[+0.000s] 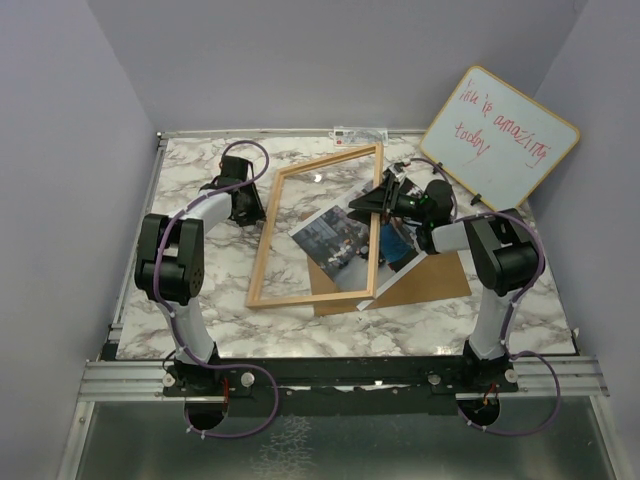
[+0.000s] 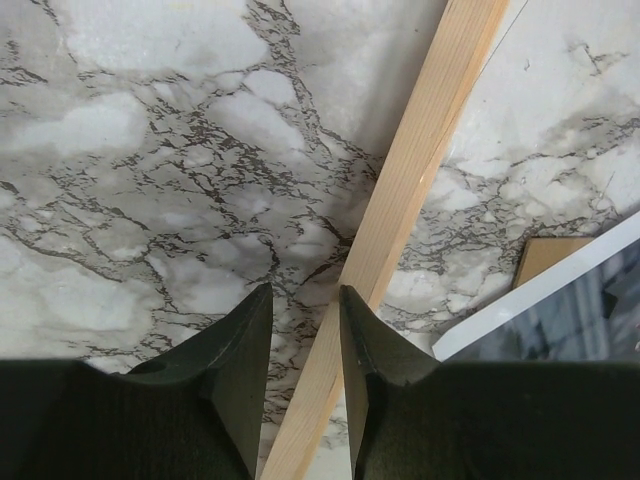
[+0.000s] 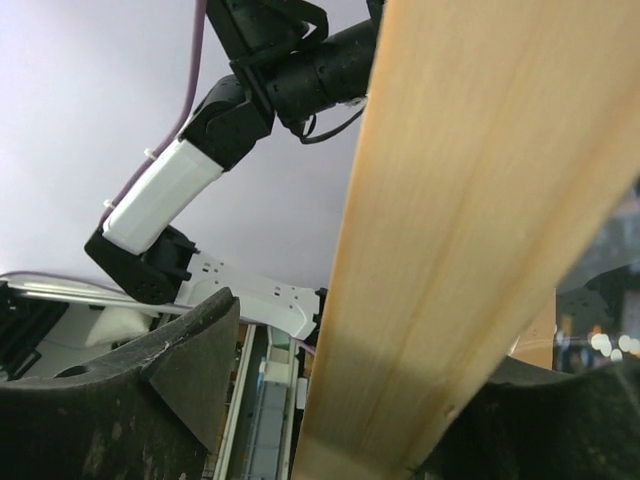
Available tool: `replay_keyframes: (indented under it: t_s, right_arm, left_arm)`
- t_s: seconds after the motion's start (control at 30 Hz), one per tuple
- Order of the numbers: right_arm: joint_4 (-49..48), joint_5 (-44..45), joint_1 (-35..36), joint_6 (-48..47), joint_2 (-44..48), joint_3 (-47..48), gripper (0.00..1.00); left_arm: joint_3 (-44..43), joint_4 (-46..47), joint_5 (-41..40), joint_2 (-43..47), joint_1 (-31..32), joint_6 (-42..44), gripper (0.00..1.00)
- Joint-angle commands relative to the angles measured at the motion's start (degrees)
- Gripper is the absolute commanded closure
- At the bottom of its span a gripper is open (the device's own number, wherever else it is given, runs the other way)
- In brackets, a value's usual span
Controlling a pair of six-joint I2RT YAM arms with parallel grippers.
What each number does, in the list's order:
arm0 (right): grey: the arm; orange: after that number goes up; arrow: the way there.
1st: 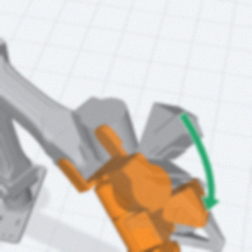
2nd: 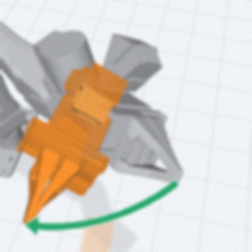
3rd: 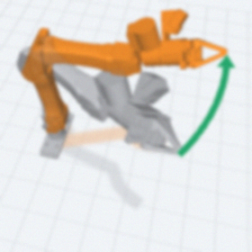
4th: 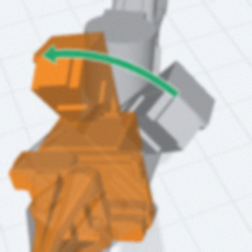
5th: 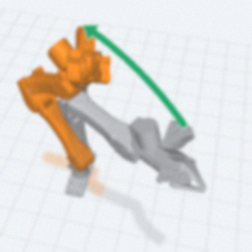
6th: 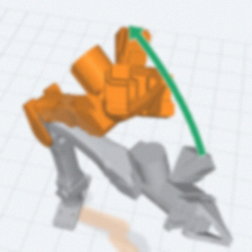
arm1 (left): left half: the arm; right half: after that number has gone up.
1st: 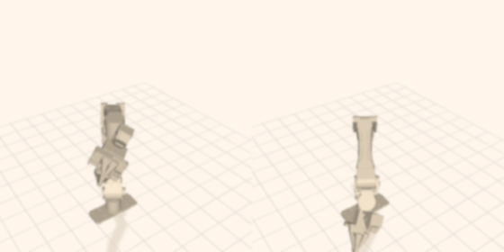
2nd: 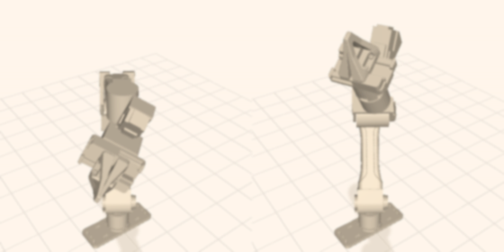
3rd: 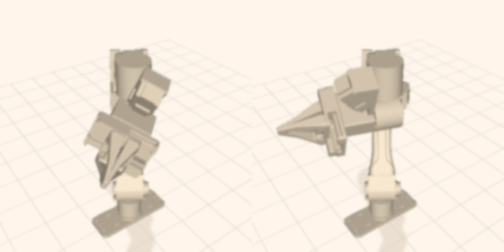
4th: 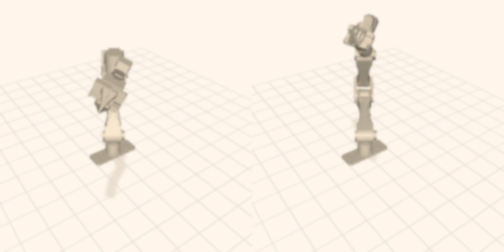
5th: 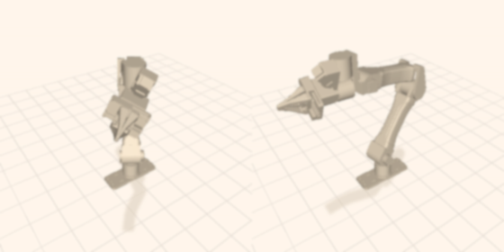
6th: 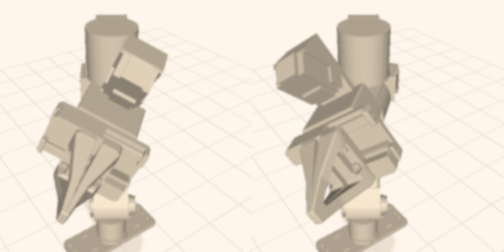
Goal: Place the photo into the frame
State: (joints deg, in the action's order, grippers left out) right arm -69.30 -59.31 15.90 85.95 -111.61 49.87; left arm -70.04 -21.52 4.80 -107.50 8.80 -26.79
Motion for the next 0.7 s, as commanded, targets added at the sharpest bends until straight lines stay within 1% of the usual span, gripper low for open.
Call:
replay_keyframes:
  t_s: [0.0,0.03,0.13,0.17,0.23,0.3,0.4,0.57,0.67]
  right_arm:
    - [5.11,-0.30,-0.25,-3.17,2.57,0.46,0.38]
    - [11.65,0.49,-0.23,-7.21,3.65,0.91,0.38]
    - [36.03,4.94,-0.30,-22.25,6.92,3.87,0.39]
    - [43.05,6.07,-0.26,-26.75,7.31,5.57,0.42]
    - [51.97,6.84,-0.32,-32.65,6.99,8.88,0.51]
    - [55.21,7.06,-0.29,-34.87,6.29,10.70,0.58]
    - [56.92,7.40,-0.31,-35.35,5.07,12.29,0.68]
    - [57.79,9.04,-0.21,-36.95,2.75,13.53,0.73]
    - [56.36,8.76,-0.12,-36.12,0.80,13.81,0.75]
  left_arm:
    - [5.27,-9.07,-1.16,-7.24,1.72,0.77,0.67]
    - [5.27,-9.07,-1.32,-7.16,1.67,0.77,0.67]
    - [5.27,-9.11,-2.13,-6.81,1.66,0.77,0.67]
    - [5.27,-9.15,-2.41,-6.70,1.64,0.70,0.67]
    - [5.27,-9.23,-3.69,-6.43,1.66,0.24,0.67]
    - [5.04,-9.53,-4.34,-6.32,1.53,-0.29,0.68]
    - [4.38,-10.22,-7.48,-5.40,1.24,-1.28,0.69]
    - [2.73,-12.28,-12.87,-2.02,0.68,-2.27,0.66]
    - [2.31,-13.16,-13.87,-0.21,0.31,-2.48,0.63]
